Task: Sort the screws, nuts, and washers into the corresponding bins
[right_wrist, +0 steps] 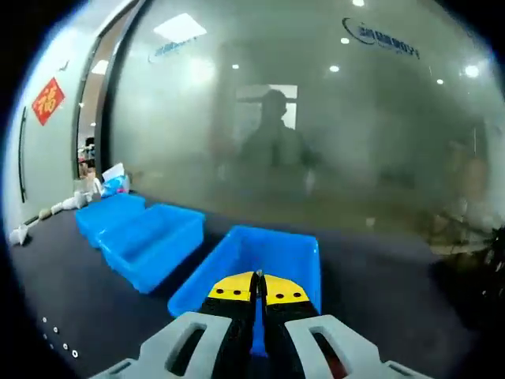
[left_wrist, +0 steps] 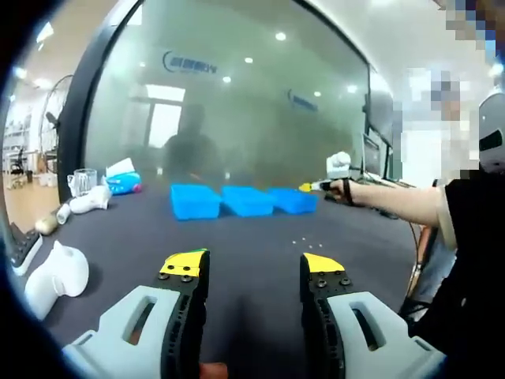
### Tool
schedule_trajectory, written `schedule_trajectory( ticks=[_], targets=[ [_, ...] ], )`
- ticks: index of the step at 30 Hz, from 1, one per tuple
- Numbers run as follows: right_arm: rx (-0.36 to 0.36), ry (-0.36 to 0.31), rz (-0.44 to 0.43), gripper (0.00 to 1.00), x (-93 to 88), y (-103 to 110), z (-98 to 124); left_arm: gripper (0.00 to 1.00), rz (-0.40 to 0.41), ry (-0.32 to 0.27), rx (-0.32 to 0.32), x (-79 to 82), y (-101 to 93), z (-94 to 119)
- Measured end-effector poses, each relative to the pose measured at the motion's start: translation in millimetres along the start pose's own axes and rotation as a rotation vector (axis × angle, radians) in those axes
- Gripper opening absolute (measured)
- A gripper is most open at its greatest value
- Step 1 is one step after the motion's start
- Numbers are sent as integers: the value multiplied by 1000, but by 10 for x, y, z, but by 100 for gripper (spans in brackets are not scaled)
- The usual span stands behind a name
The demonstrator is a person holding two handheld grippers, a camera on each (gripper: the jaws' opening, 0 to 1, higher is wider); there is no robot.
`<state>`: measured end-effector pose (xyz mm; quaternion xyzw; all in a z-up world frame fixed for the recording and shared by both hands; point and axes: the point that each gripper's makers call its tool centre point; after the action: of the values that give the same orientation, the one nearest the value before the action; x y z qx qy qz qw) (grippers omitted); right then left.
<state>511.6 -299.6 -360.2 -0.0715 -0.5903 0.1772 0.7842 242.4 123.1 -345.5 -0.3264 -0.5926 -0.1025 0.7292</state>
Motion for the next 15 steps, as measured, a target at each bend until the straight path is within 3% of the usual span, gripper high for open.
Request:
schedule_trajectory(
  ticks=[3, 9, 15],
  targets=[
    [11, -8, 5, 1, 5, 55, 25, 45, 2, 1, 2, -4, 1, -4],
    [15, -44, 42, 20, 86, 63, 81, 45, -4, -3, 0, 17, -20, 2],
    [18, -88, 40, 26, 164, 64, 280, 45, -7, -4, 0, 24, -27, 8]
  ],
)
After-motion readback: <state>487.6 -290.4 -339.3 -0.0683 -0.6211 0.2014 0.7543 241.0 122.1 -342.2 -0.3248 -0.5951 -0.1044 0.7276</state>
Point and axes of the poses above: the point that each gripper's makers call its tool centre point, and the gripper's own axes: z roughly backward along the fingers, y roughly to its left, x roughly out of its top, and after that the axes turned 14 degrees about z, right-handed
